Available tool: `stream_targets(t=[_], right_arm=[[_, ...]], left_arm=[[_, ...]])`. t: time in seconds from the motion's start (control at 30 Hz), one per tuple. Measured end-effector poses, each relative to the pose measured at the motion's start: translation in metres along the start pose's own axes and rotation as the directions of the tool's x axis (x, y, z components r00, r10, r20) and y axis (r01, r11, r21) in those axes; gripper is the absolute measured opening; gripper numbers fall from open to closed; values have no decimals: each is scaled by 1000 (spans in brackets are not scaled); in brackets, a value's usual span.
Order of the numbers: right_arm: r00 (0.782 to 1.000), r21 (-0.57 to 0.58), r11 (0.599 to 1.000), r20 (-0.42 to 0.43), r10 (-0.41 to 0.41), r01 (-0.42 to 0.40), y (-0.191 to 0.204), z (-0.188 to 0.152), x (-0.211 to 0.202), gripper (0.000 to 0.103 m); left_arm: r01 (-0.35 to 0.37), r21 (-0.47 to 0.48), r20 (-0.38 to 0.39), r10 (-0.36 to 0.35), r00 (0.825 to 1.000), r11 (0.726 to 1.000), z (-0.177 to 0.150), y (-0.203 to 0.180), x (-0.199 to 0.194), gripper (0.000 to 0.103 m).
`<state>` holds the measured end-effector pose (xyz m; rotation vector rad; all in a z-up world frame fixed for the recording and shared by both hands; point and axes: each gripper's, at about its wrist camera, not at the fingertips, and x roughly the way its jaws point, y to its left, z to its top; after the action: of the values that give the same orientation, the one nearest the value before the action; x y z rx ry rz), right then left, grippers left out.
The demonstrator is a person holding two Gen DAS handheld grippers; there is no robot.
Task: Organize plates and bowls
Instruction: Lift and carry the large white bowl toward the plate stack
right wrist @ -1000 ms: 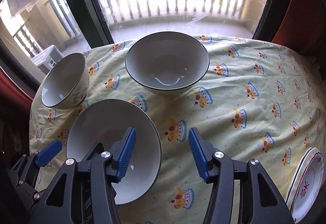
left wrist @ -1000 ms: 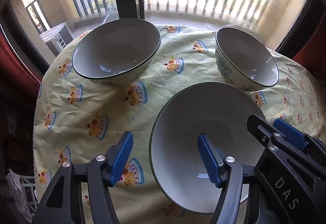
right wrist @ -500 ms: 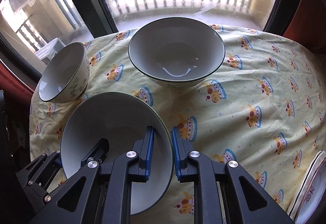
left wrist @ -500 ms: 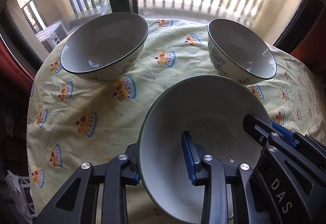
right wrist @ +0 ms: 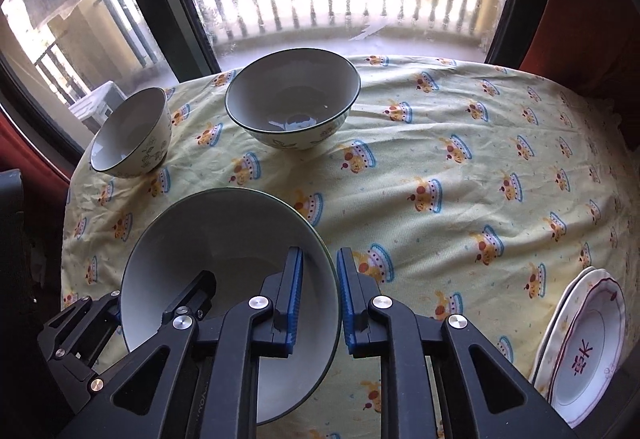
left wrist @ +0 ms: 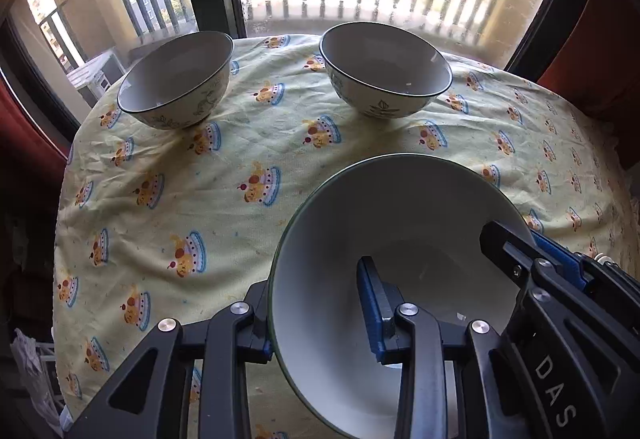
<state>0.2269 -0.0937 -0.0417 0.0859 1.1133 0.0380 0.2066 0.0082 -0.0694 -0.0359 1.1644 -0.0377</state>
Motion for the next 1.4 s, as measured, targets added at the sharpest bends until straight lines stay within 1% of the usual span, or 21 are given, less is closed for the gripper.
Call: stream_targets(t=[0.3,0.63,0.83,0.9,0.93,1.03,1.1,1.13,1.23,1.3,1.33,1.37,1.4], right_arm=[[1000,9,1000,3,-7,7,-45,-40,-30,21],[999,13,1000,-32,-14,14,-98,-82,-40,21],[999,-8,1000,-49,-12,11,-118,-98,-35,21],[998,-9,1000,-61,-6,6,-123,-103,-31,21],[997,-4,1000,-72,2,-3,-125,-105,-28,21],[999,-36,999,-50,13,-15,-125,-109,-28,21],[999,-55,998,-48,19,-22,-125,-110,-28,21],[998,-63,998,-52,22,-25,-126,-111,-28,21],[998,-76,997,-55,31,-35,-126,-113,-27,21],[997,-84,995,-71,43,-48,-127,-113,-25,21],[997,-94,994,-70,41,-48,-126,-113,-26,24],[997,-105,993,-62,38,-44,-126,-113,-28,38],[998,-109,993,-52,31,-36,-127,-113,-31,47]], left_arm=[[6,13,-2,-6,1000,1000,-42,-46,-19,33],[8,19,-47,-7,999,1000,-84,-95,-17,33],[-12,16,-56,13,998,1000,-99,-113,-8,33],[-26,4,-78,26,997,1000,-104,-115,-4,33],[-32,2,-61,32,998,999,-106,-116,-6,33],[-47,-4,-44,47,998,999,-110,-116,-7,33],[-45,-18,-52,44,998,999,-113,-116,-8,33],[-43,-25,-54,41,998,999,-114,-116,-7,37],[-47,-41,-62,44,997,998,-117,-117,-6,39],[-34,-53,-63,31,998,998,-119,-117,-7,47],[-28,-59,-58,24,998,998,-120,-118,-9,60],[-25,-67,-45,22,999,997,-121,-118,-12,72],[-25,-69,-29,23,999,997,-121,-119,-16,77]])
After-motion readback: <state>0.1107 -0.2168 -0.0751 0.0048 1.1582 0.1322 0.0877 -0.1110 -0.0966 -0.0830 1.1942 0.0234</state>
